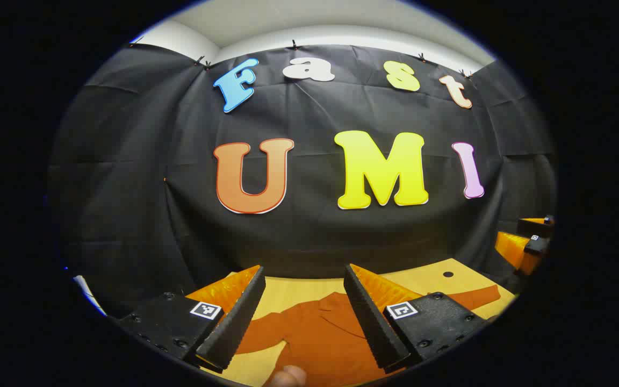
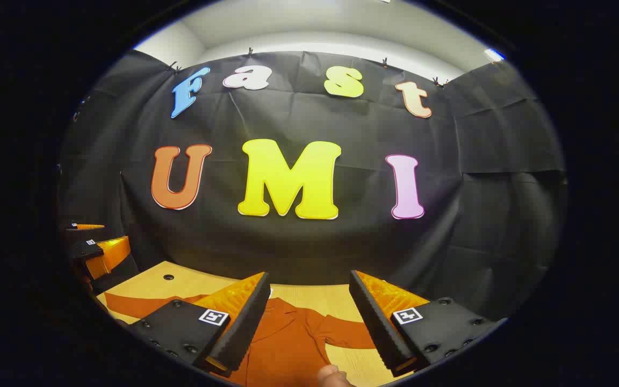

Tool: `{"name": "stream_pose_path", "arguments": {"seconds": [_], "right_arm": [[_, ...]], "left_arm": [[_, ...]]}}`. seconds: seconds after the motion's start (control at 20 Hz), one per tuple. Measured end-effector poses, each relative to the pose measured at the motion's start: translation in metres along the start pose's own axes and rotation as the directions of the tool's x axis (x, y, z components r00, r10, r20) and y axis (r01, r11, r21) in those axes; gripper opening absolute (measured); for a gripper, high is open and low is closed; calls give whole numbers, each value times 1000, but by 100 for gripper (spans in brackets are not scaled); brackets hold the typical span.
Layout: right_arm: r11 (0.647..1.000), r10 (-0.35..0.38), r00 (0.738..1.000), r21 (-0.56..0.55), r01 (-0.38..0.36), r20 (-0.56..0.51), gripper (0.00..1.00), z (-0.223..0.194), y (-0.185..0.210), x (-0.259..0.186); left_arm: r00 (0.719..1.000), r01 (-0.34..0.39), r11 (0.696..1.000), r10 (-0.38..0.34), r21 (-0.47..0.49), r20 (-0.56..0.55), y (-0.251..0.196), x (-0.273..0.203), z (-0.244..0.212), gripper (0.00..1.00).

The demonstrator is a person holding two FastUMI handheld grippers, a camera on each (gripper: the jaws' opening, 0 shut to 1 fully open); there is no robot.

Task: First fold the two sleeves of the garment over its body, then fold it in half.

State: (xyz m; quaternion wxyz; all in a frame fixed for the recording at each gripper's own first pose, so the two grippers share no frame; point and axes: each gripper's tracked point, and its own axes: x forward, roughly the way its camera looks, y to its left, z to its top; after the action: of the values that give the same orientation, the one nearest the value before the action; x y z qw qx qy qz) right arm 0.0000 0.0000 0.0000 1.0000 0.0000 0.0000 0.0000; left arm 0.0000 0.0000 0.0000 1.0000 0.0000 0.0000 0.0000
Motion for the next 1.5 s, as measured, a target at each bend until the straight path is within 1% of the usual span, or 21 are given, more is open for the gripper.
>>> {"name": "stream_pose_path", "arguments": {"seconds": [0.1, 0.4, 0.6, 0.65, 0.7, 1.1, 1.3, 1.5], "right_arm": [[1000, 10, 1000, 17, -9, -19, 94, -3, 7, 1], [999, 31, 999, -23, -31, -13, 95, -2, 14, 1], [1000, 22, 1000, -18, -23, -13, 95, -3, 8, 0], [1000, 16, 1000, -18, -16, -10, 95, -1, 5, 0], [1000, 17, 1000, -16, -18, -7, 95, -1, 4, 1], [1000, -11, 1000, -17, 11, -7, 94, 0, -9, 10], [1000, -20, 1000, -18, 19, -22, 95, -9, -8, 13], [999, -23, 999, -22, 22, -31, 95, -13, -6, 14]], "left_arm": [[1000, -5, 1000, 5, 19, -3, 6, 0, -5, 96], [1000, 16, 1000, -16, 13, 6, 0, 2, -3, 95], [999, 35, 999, -35, 3, 15, -4, 3, 1, 96], [999, 37, 999, -37, 6, 15, -6, 2, 3, 100], [999, 41, 999, -41, 8, 16, -8, 2, 4, 96], [999, 32, 999, -32, -13, -2, -3, 9, -4, 96], [999, 26, 999, -26, -28, -21, 0, 12, -12, 96], [999, 19, 1000, -20, -18, -28, 6, 14, -20, 96]]}}
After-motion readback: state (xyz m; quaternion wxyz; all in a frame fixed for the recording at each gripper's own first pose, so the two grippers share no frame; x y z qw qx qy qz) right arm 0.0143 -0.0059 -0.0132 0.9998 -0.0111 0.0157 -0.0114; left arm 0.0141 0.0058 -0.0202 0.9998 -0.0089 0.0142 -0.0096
